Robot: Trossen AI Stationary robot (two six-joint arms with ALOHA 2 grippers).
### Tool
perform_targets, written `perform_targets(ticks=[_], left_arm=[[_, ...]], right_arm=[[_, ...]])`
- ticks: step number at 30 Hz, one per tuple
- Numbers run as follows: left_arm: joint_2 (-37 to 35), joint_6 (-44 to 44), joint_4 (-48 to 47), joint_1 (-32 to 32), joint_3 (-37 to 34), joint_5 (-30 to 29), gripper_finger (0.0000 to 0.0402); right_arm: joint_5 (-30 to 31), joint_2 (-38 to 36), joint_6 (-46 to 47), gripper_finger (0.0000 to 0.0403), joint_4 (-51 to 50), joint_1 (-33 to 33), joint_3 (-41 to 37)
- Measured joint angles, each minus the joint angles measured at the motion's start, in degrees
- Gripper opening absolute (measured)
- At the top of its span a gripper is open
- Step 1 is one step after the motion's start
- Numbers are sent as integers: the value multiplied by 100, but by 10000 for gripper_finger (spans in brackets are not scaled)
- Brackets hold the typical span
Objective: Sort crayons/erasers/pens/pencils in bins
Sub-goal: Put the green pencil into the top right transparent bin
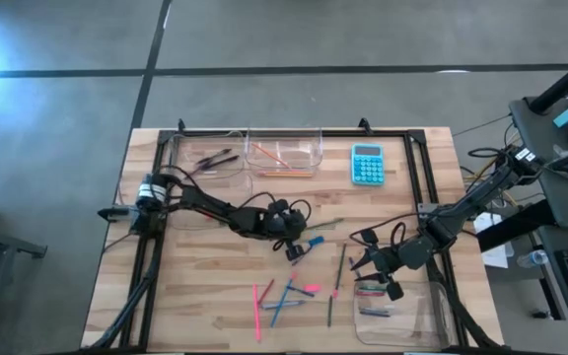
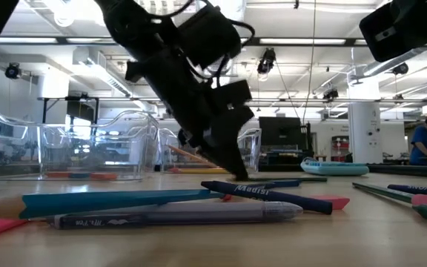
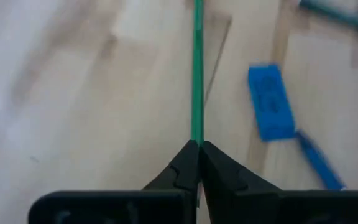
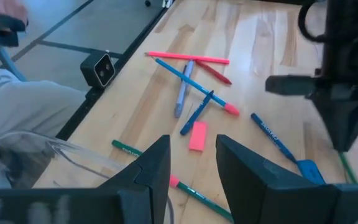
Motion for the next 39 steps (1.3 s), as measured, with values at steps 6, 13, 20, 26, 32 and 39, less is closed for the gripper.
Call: perform_targets(ticks=[6, 13, 20, 26, 32, 39], left_arm=[[-540, 193, -39, -173, -11, -359, 3], [-1076, 333, -166, -232, -9, -744, 1], [-900, 277, 105, -322, -11, -179, 0], [-423, 246, 435, -309, 53, 223, 16], [-17, 245, 381, -305, 126, 299, 89], [62, 241, 308, -298, 44, 296, 161]], right_arm=[[1, 0, 2, 118, 28, 1, 0], [0, 0, 44, 118, 33, -1, 0], [2, 0, 44, 118, 35, 1, -2], [2, 0, 63, 118, 38, 1, -20], [2, 4, 76, 118, 33, -1, -37], [2, 7, 88, 118, 32, 0, -51]])
